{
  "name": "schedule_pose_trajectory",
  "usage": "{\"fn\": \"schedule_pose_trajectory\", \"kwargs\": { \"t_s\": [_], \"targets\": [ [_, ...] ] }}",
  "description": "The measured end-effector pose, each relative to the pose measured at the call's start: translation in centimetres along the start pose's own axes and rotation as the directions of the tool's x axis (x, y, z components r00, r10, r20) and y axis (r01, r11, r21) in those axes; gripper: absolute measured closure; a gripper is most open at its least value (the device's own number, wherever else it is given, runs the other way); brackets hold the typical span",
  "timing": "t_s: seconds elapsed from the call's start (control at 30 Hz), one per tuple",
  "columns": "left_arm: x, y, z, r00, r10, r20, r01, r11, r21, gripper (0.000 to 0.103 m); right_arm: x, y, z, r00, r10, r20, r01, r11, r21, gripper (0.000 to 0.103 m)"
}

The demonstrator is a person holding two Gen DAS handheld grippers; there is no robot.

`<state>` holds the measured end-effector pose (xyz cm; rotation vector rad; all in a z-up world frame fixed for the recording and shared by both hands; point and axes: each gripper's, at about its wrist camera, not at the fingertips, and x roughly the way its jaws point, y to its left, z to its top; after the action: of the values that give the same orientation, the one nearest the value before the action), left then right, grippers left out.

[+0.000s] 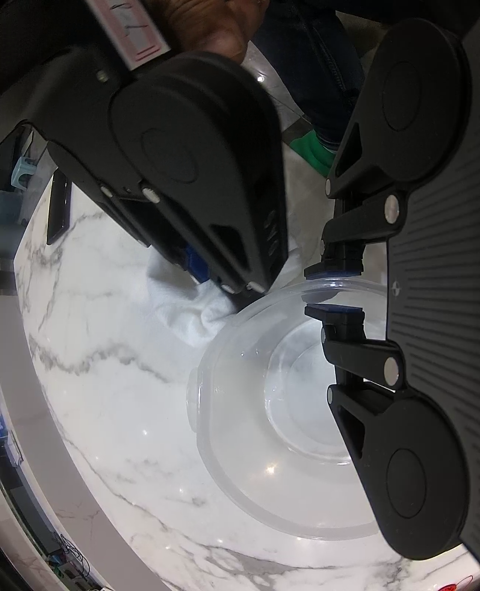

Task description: Clean bowl

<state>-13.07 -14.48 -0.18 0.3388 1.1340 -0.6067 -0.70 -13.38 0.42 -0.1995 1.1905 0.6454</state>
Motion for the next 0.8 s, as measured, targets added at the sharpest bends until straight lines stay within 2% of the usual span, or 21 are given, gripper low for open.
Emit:
{"fn": "schedule_pose_trajectory", "kwargs": {
  "t_s": [0.2, 0.33, 0.4, 0.57, 0.8],
  "targets": [
    [0.1, -2.6, -0.4, 1.000, 0.004, 0.002, -0.004, 1.000, -0.001, 0.091, -0.1, 0.0, 0.0, 1.000, -0.005, 0.012, 0.004, 1.000, 0.015, 0.091],
    [1.0, -0.7, -0.4, 1.000, 0.001, 0.002, -0.001, 1.000, -0.005, 0.090, -0.2, -0.2, 0.1, 0.999, -0.012, 0.030, 0.011, 0.999, 0.035, 0.091],
    [-0.7, -2.7, -0.5, 1.000, 0.004, 0.002, -0.004, 1.000, 0.002, 0.091, -0.3, -0.3, 0.2, 0.999, -0.019, 0.042, 0.017, 0.999, 0.045, 0.091],
    [-1.0, -4.9, -0.9, 1.000, 0.006, 0.001, -0.006, 1.000, 0.005, 0.091, -0.5, -0.6, 0.4, 0.998, -0.024, 0.057, 0.020, 0.998, 0.064, 0.091],
    [-1.4, -8.0, -1.4, 1.000, 0.008, 0.000, -0.008, 1.000, 0.006, 0.091, -0.4, 0.1, -0.2, 1.000, -0.008, 0.013, 0.008, 1.000, 0.005, 0.090]
  ]
}}
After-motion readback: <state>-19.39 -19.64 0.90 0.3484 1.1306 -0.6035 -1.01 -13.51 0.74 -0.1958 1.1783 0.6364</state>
